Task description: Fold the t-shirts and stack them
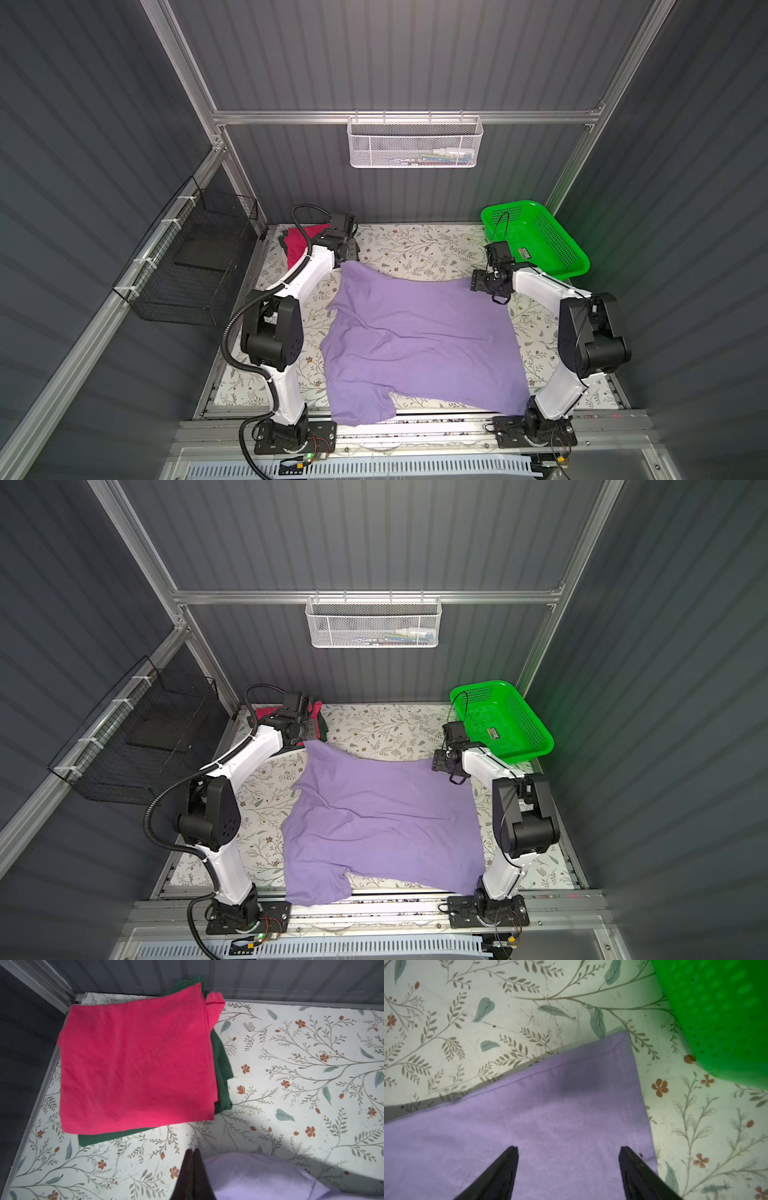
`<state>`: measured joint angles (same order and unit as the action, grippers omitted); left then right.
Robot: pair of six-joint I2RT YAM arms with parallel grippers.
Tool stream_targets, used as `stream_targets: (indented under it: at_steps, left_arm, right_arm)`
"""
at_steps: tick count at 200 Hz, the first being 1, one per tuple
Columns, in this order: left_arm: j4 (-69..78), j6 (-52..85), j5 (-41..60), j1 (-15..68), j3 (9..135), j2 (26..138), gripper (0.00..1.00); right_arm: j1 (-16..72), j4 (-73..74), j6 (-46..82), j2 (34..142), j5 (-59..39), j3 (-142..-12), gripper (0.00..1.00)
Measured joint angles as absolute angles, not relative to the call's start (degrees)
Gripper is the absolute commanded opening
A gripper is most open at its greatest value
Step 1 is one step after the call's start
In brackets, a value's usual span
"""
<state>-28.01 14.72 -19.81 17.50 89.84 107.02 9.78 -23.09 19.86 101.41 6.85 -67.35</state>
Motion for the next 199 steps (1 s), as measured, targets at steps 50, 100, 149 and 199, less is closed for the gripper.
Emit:
stream_targets:
  at_steps: [50, 100, 149, 199]
  left_arm:
    - [-27.6, 17.0, -21.0, 15.7, 84.5, 105.4, 0.0]
    - [-27.0, 17.7, -21.0, 14.2, 83.0, 102.7, 0.0]
    - [-26.7, 17.8, -20.8, 14.2, 81.9, 101.7, 0.0]
    - [-25.8, 17.8, -19.8, 14.0, 81.4, 101.6, 0.0]
  right_arm:
    - [7.7, -26.9, 19.0, 107.9, 6.9, -75.6, 0.7]
    - [6.8, -30.4, 17.6, 113.5, 7.2, -81.8, 0.59]
    - [6.8, -34.1, 17.6, 117.4, 7.7, -87.0, 0.6]
    - [6.8, -39.1, 17.3, 124.4, 6.9, -96.2, 0.53]
